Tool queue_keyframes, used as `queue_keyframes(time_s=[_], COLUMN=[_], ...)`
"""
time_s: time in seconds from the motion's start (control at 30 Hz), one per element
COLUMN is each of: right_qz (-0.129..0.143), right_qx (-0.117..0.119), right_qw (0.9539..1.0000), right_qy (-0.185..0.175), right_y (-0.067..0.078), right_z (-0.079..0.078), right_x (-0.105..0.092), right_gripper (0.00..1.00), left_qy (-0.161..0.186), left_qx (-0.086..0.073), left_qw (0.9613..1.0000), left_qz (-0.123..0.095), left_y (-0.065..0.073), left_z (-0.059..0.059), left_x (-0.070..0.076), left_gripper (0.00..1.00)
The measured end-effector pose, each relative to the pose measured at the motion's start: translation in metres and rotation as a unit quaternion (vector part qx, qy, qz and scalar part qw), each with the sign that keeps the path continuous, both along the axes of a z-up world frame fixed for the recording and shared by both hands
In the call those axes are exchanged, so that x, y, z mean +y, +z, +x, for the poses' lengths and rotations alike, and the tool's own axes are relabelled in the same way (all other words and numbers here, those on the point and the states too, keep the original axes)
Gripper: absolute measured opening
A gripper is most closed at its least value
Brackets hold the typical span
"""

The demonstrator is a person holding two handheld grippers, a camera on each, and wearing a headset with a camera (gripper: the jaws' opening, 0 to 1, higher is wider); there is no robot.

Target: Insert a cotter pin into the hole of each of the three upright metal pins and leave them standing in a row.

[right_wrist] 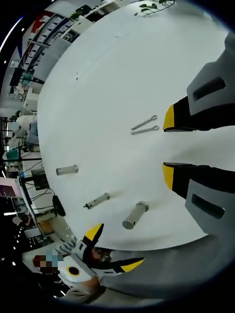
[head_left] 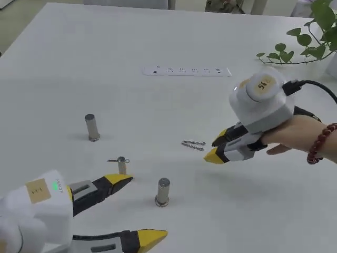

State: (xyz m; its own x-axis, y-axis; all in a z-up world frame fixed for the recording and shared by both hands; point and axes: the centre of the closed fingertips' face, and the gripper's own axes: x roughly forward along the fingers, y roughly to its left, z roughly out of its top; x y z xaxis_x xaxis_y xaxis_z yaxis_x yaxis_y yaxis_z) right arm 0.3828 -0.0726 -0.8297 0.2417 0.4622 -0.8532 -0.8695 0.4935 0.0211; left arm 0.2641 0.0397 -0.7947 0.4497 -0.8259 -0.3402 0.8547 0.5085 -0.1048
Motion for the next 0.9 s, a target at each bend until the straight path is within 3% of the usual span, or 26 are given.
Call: queue_keyframes(time_s=[0.4, 0.9], right_qz=[-0.028, -0.04], right_qx=[0.016, 0.031], right_qw=[0.9991, 0.9977], right_qy=[0.028, 0.045], right_y=[-0.015, -0.031], right_z=[0.017, 0.029], right_x=[0.005, 0.008], right_gripper=[0.23, 0.16], left_qy=[0.002, 0.014], left_qx=[0.0, 0.005], left_qw=[1.0, 0.9999], left_qz=[-0.001, -0.008], left_y=[0.002, 0.002], left_z=[-0.002, -0.001], left_x=[0.001, 0.003], left_gripper=[0.61, 0.56])
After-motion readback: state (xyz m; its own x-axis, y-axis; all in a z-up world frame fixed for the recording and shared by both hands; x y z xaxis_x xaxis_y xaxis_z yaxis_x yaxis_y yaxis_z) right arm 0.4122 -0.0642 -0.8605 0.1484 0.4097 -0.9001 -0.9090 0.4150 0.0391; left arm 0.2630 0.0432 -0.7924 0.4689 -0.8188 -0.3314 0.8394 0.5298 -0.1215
